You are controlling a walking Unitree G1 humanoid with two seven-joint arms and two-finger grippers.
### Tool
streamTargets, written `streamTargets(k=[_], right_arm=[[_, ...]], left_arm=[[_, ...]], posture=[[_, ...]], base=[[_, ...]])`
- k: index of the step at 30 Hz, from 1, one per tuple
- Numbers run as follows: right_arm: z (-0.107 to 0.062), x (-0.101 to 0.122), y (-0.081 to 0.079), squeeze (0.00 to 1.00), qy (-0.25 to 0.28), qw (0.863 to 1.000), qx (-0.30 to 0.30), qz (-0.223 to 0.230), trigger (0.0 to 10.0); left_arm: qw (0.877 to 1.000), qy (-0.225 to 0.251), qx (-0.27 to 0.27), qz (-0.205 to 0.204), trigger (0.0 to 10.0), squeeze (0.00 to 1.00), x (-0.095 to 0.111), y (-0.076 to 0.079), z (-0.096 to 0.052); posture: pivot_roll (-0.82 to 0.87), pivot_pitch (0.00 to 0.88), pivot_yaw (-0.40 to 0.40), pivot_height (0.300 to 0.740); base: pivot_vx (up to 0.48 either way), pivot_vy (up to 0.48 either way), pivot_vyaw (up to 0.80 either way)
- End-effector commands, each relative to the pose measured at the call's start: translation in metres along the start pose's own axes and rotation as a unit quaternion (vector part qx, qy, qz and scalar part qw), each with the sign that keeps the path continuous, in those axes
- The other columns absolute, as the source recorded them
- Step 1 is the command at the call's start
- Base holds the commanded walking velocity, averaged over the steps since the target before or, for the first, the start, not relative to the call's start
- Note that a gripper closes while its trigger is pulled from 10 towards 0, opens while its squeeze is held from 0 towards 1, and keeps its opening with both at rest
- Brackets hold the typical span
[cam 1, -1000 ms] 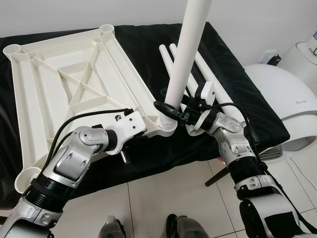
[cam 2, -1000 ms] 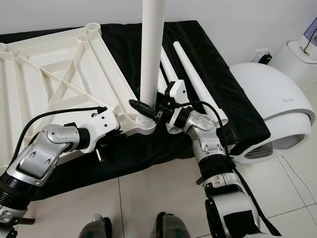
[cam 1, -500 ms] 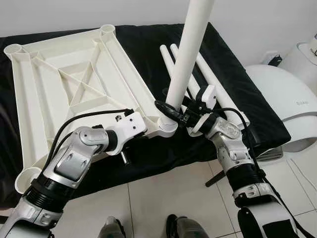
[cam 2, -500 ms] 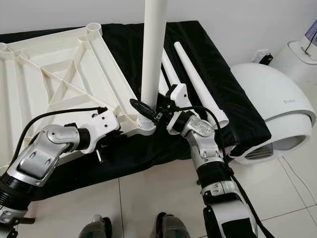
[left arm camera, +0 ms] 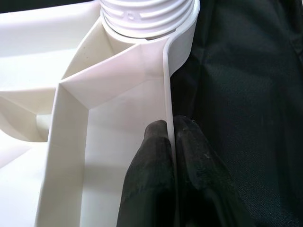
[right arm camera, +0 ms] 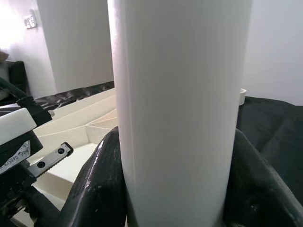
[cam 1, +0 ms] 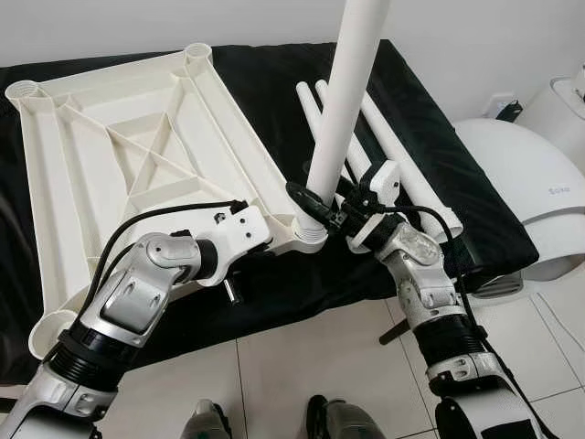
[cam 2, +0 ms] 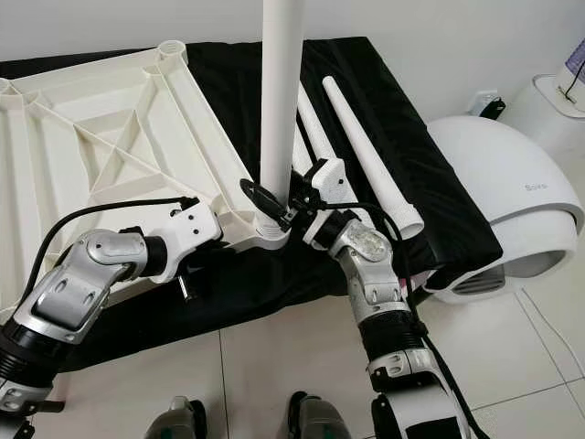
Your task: Building children table
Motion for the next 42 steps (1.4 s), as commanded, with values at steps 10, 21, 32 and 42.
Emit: streamTargets(k=[10, 21, 32, 42], right_arm=[[-0.014, -0.04, -0.01, 0.0, -0.071, 0.995, -0.05, 0.038, 10.0], [-0.013, -0.032, -0.009, 0.0, -0.054, 0.993, -0.104, 0.025, 10.0], [-0.01, -0.028, -0.017, 0.0, -0.043, 0.991, -0.123, 0.016, 10.0], [-0.012, -0.025, -0.014, 0.0, -0.04, 0.987, -0.158, 0.006, 10.0]], left_arm=[[1.0, 0.0, 0.004, 0.013, 10.0, 0.0, 0.003, 0.004, 0.005], [1.0, 0.001, 0.002, 0.015, 10.0, 0.0, 0.005, 0.003, 0.005], [1.0, 0.002, 0.004, 0.015, 10.0, 0.0, 0.005, 0.002, 0.004], [1.0, 0.002, 0.005, 0.015, 10.0, 0.0, 0.005, 0.001, 0.004]], posture=[[0.05, 0.195, -0.037, 0.74], [0.05, 0.198, -0.034, 0.74], [0.05, 0.196, -0.035, 0.74], [0.05, 0.197, -0.032, 0.74]], base=[[0.0, 0.0, 0.0], [0.0, 0.0, 0.0], [0.0, 0.0, 0.0], [0.0, 0.0, 0.0]])
Point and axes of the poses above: a point about 5 cm out from each wrist's last joint towards the gripper, its own z axis pointing out of the wrist towards the gripper, its own x axis along the axis of the wrist's last joint, y = z × x, the point moved 6 cm from there along z, pointing out of the wrist towards the gripper
